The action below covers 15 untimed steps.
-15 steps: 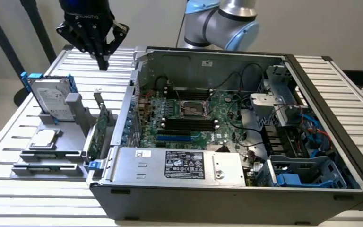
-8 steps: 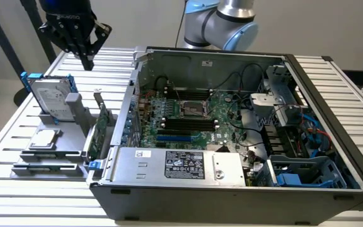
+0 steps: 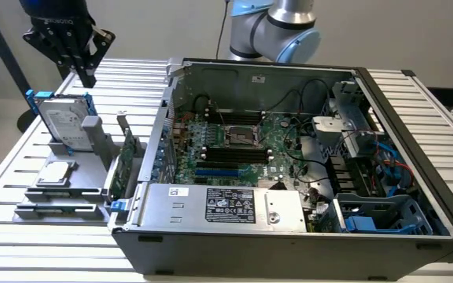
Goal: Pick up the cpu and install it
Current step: 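Reach for the cpu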
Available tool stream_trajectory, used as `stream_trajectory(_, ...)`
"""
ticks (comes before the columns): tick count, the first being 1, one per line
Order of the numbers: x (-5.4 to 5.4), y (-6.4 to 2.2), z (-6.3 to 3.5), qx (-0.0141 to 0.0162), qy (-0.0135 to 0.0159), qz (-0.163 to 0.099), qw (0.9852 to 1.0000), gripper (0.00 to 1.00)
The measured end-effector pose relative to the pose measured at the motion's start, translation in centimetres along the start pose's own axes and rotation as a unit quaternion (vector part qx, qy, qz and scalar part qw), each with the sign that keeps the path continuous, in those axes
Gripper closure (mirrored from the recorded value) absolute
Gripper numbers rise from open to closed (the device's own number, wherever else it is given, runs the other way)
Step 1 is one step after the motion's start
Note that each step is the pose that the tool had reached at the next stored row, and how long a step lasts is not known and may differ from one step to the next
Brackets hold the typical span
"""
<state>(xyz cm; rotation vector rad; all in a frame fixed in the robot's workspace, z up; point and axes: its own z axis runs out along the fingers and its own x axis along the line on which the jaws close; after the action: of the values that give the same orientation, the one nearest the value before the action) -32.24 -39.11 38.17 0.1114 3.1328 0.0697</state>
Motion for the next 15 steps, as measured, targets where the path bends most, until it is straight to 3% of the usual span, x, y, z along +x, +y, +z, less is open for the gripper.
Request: stream_trajectory(15, 6.8, -0.12, 0.44, 0.0029, 0.0077, 0.0, 1.0, 0.89)
